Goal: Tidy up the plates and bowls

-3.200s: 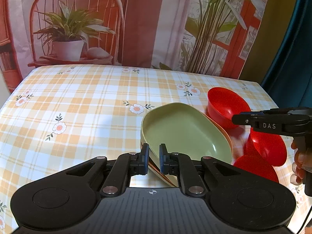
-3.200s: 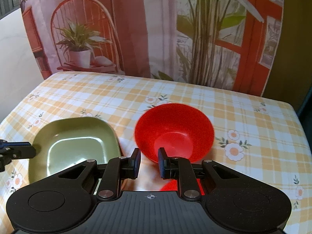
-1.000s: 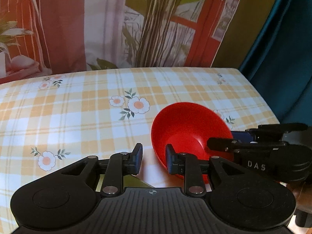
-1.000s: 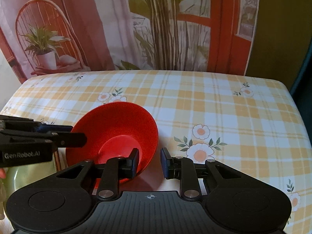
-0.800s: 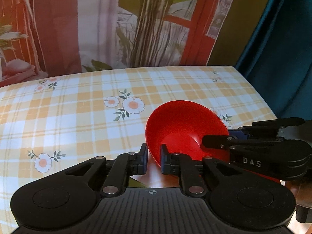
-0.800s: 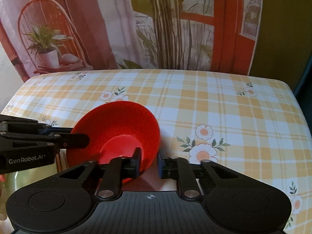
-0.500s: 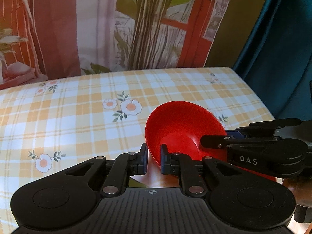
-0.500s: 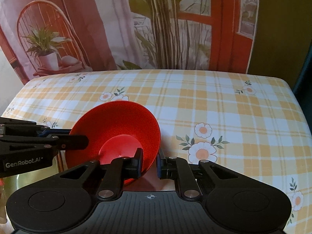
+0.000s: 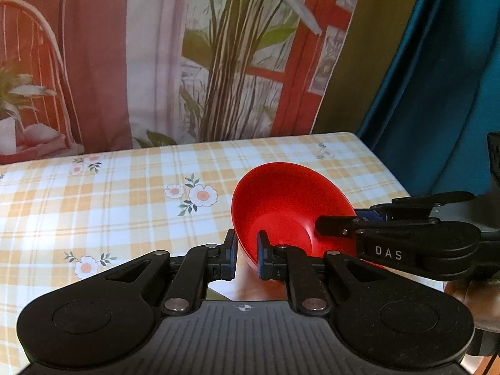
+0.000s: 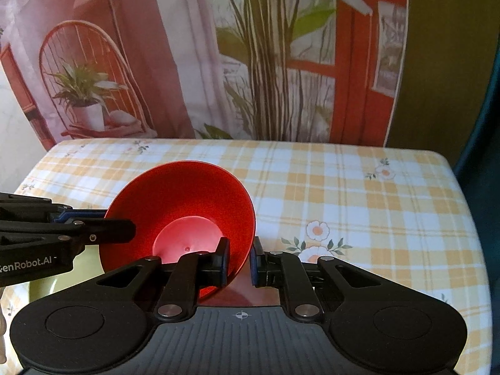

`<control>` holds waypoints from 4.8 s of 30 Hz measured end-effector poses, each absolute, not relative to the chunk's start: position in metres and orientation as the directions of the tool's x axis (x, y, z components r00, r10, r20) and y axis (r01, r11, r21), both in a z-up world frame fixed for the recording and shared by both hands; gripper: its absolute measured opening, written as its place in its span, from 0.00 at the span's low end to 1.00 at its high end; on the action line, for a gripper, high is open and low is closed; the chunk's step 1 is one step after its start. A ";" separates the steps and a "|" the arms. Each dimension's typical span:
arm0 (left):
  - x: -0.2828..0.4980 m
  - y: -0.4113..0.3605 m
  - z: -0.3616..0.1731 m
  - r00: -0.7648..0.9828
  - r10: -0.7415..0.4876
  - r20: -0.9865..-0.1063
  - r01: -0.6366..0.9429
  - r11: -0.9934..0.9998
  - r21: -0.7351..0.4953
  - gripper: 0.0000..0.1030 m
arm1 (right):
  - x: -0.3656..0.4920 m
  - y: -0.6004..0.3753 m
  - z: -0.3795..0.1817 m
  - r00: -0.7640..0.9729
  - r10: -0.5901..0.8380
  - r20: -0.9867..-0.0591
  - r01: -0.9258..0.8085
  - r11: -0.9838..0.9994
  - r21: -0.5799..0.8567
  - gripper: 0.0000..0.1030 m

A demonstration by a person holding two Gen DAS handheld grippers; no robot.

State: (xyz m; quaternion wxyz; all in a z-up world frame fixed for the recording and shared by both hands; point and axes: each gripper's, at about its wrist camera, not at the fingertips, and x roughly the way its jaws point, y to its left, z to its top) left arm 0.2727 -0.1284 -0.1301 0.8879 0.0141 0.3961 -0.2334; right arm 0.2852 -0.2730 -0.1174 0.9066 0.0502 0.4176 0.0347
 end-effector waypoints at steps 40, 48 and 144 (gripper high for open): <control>0.192 -0.161 -0.135 0.486 -0.432 -0.760 0.517 0.843 -0.149 0.17 | 0.191 -0.296 -0.117 0.615 0.049 -0.787 0.012 0.997 0.071 0.12; 0.194 -0.166 -0.142 0.476 -0.422 -0.772 0.537 0.834 -0.125 0.17 | 0.190 -0.300 -0.128 0.601 0.047 -0.798 0.021 0.997 0.074 0.12; 0.118 -0.065 -0.160 0.533 -0.458 -0.712 0.406 0.876 -0.259 0.22 | 0.097 -0.206 -0.150 0.752 0.074 -0.655 0.025 0.990 0.140 0.22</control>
